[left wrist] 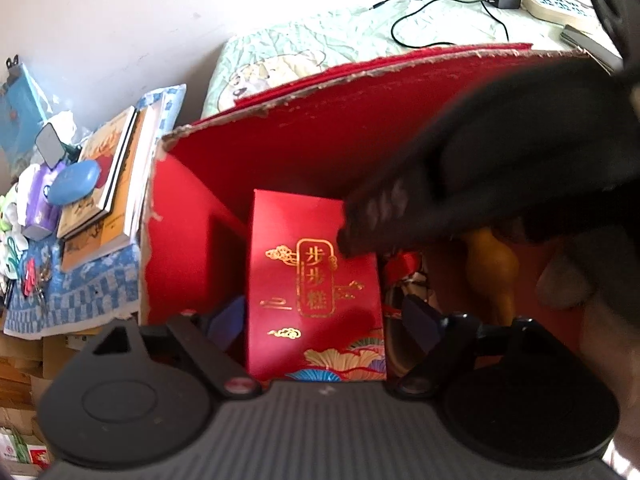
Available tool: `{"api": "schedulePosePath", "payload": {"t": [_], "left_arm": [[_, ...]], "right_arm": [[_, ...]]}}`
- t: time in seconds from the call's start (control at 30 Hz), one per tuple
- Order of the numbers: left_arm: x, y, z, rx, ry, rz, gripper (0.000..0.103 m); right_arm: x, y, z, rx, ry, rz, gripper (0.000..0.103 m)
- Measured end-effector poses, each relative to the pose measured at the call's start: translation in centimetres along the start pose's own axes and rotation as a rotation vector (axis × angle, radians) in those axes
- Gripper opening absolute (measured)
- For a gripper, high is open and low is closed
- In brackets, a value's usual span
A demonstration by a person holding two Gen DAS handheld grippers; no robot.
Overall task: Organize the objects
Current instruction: 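Lower the gift box upright into the red box beside the strap bundle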
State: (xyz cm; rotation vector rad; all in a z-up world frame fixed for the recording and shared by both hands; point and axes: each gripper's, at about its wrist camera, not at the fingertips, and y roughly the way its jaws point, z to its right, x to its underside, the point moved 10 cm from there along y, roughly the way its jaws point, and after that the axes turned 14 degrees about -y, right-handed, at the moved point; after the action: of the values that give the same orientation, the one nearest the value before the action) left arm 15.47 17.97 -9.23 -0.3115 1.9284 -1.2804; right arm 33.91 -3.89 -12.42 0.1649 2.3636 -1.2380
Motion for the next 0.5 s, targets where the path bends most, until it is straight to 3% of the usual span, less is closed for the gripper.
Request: {"api": "schedulePosePath", "payload": {"t": [0.13, 0.5], "left_arm": [[-0.4, 0.2, -0.4, -0.022, 0.002, 0.008, 0.073], [-0.2, 0.0, 0.2, -0.036, 0.008, 0.014, 0.073]], "right_arm": [[0.4, 1.0, -0.3, -0.023, -0.008, -0.063, 0.012], [0.5, -0.3, 0.4, -0.034, 0.052, 0.008, 0.018]]}}
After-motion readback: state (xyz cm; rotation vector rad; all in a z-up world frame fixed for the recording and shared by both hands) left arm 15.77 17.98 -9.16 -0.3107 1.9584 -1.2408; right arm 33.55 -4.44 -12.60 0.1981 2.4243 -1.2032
